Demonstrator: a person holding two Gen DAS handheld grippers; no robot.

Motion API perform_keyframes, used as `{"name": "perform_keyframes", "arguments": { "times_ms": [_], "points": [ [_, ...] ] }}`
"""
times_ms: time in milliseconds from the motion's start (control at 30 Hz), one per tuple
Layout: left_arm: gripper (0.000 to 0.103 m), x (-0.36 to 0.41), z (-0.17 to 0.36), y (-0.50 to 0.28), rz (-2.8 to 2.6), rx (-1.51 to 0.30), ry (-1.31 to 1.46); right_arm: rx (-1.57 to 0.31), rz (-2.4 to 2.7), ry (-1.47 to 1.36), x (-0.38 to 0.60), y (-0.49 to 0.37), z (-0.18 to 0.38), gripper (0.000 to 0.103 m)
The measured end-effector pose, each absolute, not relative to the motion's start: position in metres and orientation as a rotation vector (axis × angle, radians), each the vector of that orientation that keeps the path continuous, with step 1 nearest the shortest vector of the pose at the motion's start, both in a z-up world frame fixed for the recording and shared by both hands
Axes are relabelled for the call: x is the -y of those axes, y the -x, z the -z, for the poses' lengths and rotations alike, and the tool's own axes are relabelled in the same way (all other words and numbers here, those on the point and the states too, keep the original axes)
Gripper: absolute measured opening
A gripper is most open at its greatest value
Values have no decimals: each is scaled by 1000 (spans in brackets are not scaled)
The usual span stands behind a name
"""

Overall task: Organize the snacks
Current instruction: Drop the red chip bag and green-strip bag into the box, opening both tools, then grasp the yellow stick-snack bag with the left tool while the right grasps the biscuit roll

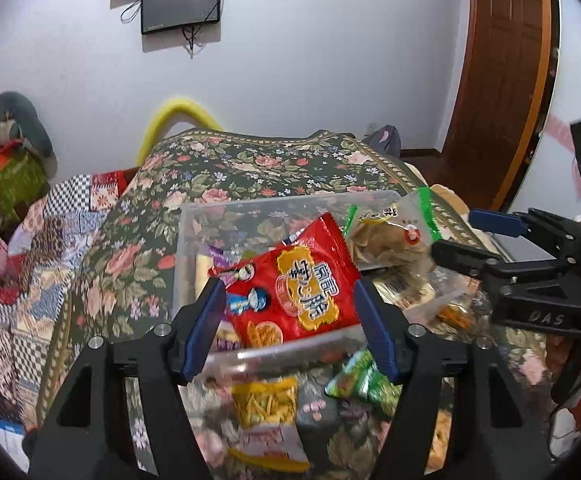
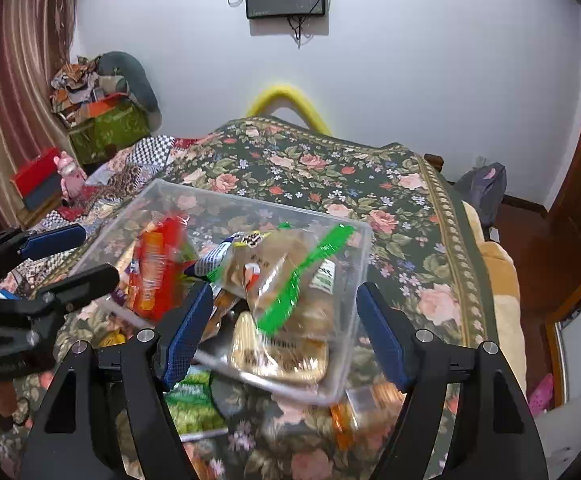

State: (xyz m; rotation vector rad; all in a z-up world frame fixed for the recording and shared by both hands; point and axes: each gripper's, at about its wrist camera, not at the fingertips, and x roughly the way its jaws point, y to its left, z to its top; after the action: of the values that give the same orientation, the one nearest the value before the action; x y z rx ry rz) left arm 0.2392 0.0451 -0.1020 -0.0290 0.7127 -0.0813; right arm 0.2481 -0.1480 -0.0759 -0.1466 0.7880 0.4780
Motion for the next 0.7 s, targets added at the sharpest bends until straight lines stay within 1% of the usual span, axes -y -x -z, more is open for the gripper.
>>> {"name": "perform_keyframes", "arguments": {
  "times_ms": [167,300,367,467,700],
  "points": [
    [70,-59,106,-222,72,-739,48,-772,-463,133,170,-234,71,71],
    [72,-72,123,-213,54,-791,76,-789,-433,132,188,-228,77,72],
    [72,-76,133,-212,46,-818,83,-809,-410,135,199,-226,83,72],
    [72,-78,152,-208,37,-858,87,-853,-375,135,216,-226,98,75],
    [72,-71,185,-210,52,-929,89,-980,-355,89,236,-237,135,75]
  ]
}}
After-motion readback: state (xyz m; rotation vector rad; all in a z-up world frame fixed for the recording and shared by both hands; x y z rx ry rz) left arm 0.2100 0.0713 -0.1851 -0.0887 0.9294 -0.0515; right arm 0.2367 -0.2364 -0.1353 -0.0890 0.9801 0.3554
